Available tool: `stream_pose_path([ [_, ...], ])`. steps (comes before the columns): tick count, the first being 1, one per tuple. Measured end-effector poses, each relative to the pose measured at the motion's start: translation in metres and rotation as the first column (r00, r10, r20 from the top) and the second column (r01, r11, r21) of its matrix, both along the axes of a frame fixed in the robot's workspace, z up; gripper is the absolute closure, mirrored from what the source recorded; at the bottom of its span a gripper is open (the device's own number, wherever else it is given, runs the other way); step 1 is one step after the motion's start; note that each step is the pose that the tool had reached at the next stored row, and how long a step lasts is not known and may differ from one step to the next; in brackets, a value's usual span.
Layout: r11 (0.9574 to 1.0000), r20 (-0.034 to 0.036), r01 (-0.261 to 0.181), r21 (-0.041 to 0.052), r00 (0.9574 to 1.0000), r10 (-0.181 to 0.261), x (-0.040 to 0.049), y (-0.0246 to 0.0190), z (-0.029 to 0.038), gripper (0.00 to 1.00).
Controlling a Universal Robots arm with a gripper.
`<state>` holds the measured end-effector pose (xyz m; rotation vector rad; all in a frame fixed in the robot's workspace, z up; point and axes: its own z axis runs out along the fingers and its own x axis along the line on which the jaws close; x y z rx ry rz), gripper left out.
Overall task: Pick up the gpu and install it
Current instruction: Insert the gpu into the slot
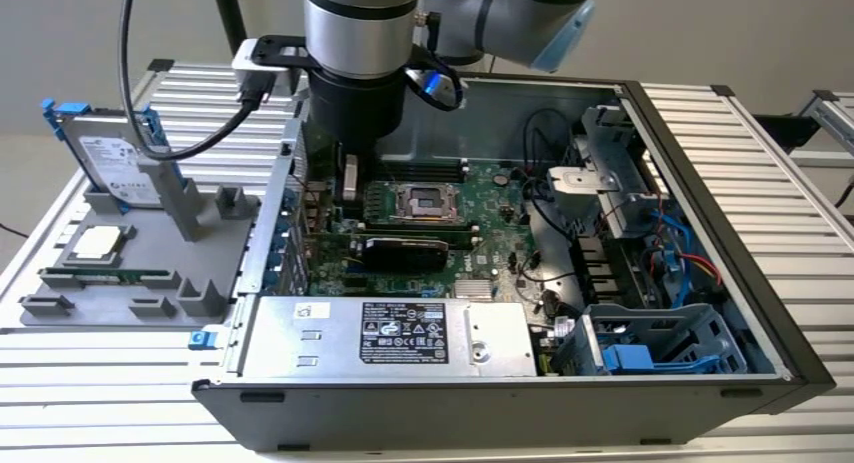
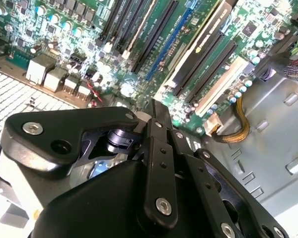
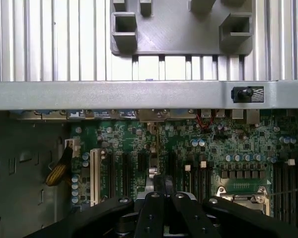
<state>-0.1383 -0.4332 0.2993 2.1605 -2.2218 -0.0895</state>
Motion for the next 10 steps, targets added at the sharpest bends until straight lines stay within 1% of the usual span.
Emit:
stream_pose_path([
  [4, 1.0000, 0.0000, 0.000, 0.0000, 1.0000, 0.000, -0.0036, 0.0007, 0.0000, 1.00],
  [10, 1.0000, 0.0000, 0.000, 0.0000, 1.0000, 0.000, -0.0068, 0.0014, 0.0000, 1.00],
])
